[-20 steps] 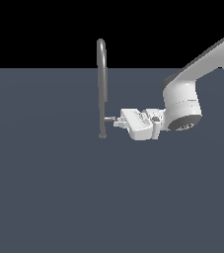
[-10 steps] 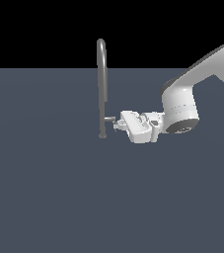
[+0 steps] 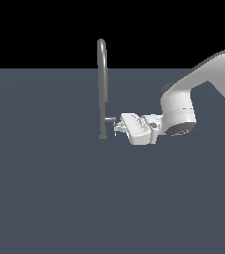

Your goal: Turn on the faucet by rotating a designated handle.

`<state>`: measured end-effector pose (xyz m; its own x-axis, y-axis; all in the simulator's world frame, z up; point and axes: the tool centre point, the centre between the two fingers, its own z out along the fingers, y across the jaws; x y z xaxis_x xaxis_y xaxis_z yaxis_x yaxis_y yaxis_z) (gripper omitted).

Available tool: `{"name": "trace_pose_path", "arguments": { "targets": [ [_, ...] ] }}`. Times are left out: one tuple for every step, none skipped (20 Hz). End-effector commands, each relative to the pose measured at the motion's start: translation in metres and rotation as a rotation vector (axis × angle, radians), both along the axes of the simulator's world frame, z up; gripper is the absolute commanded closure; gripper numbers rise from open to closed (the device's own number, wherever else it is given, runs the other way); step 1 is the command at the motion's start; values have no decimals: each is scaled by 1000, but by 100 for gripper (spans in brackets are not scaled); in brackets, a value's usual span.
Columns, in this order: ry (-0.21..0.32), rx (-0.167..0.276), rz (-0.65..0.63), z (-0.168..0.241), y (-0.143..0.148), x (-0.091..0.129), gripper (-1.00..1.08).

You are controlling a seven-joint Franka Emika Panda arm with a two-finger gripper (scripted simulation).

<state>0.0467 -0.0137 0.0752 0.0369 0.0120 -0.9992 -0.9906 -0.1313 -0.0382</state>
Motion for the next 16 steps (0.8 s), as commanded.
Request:
{"name": "trace_pose_path", "arguments": {
  "targets": [
    [7, -2, -1, -7, 1, 2, 108],
    [9, -3, -1, -10, 1, 3, 108],
    [11, -4, -2, -13, 1, 4, 108],
    [13, -4, -3, -15, 1, 6, 108],
    [15, -5, -3, -18, 2, 7, 108],
    [17, -5, -4, -20, 2, 8, 108],
    [19, -6, -5, -22, 2, 10, 108],
    [21, -7, -5, -25, 2, 11, 108],
    [22, -7, -6, -27, 2, 12, 108],
    [24, -8, -7, -30, 2, 13, 108],
    [26, -8, -7, -32, 3, 15, 108],
    [28, -9, -8, -34, 3, 16, 108],
    [29, -9, -8, -36, 3, 17, 108],
    [31, -10, -9, -38, 3, 18, 108],
    [33, -10, -9, -41, 3, 19, 108],
    [34, -11, -10, -43, 3, 20, 108]
  ]
}}
